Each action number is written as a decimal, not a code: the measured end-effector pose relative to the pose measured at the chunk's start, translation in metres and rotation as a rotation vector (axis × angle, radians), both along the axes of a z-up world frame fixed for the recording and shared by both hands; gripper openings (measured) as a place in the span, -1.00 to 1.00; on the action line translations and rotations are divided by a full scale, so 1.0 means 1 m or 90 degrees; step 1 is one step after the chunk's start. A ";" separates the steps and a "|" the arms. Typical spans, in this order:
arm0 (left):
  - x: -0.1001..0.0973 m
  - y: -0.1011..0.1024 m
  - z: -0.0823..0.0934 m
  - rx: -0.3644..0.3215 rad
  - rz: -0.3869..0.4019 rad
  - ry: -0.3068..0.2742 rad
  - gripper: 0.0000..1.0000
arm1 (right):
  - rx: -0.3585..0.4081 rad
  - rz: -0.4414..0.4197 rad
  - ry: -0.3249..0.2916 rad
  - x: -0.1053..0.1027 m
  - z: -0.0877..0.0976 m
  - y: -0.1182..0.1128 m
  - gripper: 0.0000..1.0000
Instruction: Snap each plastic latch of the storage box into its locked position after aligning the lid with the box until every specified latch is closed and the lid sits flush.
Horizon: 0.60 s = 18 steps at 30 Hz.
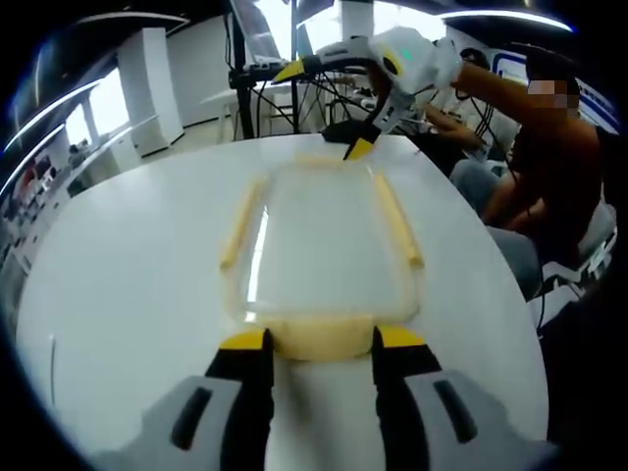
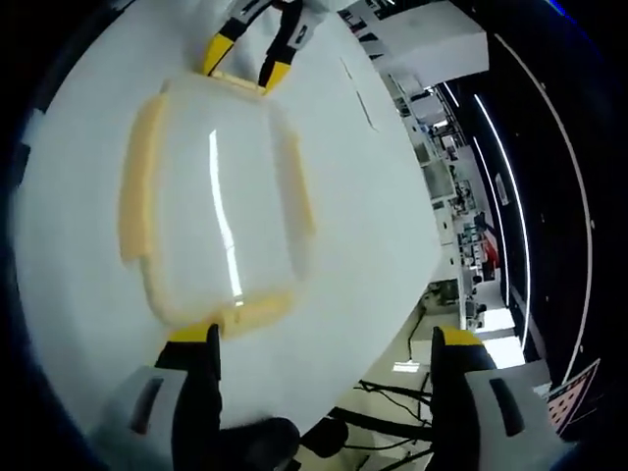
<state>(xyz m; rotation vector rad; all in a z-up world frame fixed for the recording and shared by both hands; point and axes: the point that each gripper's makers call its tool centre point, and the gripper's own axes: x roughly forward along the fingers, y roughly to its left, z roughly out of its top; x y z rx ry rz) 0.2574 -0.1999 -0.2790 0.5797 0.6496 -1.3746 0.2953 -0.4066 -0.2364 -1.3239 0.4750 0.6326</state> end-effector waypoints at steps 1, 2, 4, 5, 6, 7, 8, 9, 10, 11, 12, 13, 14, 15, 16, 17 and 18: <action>0.000 0.000 0.000 0.001 -0.001 0.000 -0.23 | -0.001 0.003 0.006 0.000 0.000 0.001 0.75; 0.000 0.000 0.000 0.002 -0.001 0.000 -0.23 | -0.002 0.007 0.013 0.001 0.000 0.001 0.75; 0.000 0.000 0.000 0.001 -0.001 0.000 -0.23 | 0.001 0.015 0.020 0.001 0.001 0.002 0.75; 0.000 0.000 0.000 0.001 -0.001 0.000 -0.23 | 0.000 0.016 0.026 0.002 0.001 0.001 0.75; -0.001 0.000 0.000 0.000 -0.002 0.001 -0.23 | -0.008 0.015 0.031 0.002 0.000 -0.001 0.75; -0.001 0.000 0.000 0.000 -0.003 0.002 -0.23 | -0.012 0.017 0.033 0.002 0.000 -0.002 0.75; -0.001 0.000 0.000 0.000 -0.003 0.002 -0.23 | -0.015 0.019 0.038 0.003 0.000 -0.004 0.75; -0.001 0.000 0.000 0.001 -0.003 0.002 -0.23 | -0.014 0.020 0.044 0.002 0.000 -0.004 0.75; -0.001 0.000 0.000 0.001 -0.003 0.002 -0.23 | -0.011 0.021 0.050 0.003 0.000 -0.004 0.75; -0.001 0.000 0.000 0.003 -0.004 0.002 -0.23 | -0.008 0.021 0.054 0.003 0.000 -0.004 0.75; -0.001 0.000 0.000 0.003 -0.004 0.002 -0.23 | -0.007 0.022 0.055 0.003 0.000 -0.004 0.76; -0.001 0.000 0.000 0.004 -0.004 0.002 -0.23 | -0.006 0.025 0.058 0.003 0.000 -0.002 0.76; -0.001 0.000 0.000 0.004 -0.004 0.002 -0.23 | -0.006 0.027 0.061 0.003 0.000 -0.002 0.75; -0.001 0.000 0.000 0.004 -0.003 0.002 -0.23 | -0.008 0.028 0.065 0.002 -0.001 -0.001 0.76; -0.001 0.000 0.000 0.003 -0.003 0.002 -0.23 | -0.009 0.031 0.070 0.002 -0.001 -0.001 0.76; -0.001 0.000 0.000 0.003 -0.003 0.002 -0.23 | -0.009 0.033 0.073 0.002 -0.001 0.001 0.76; -0.001 0.000 0.000 0.003 -0.003 0.002 -0.23 | -0.010 0.036 0.076 0.001 -0.002 0.001 0.76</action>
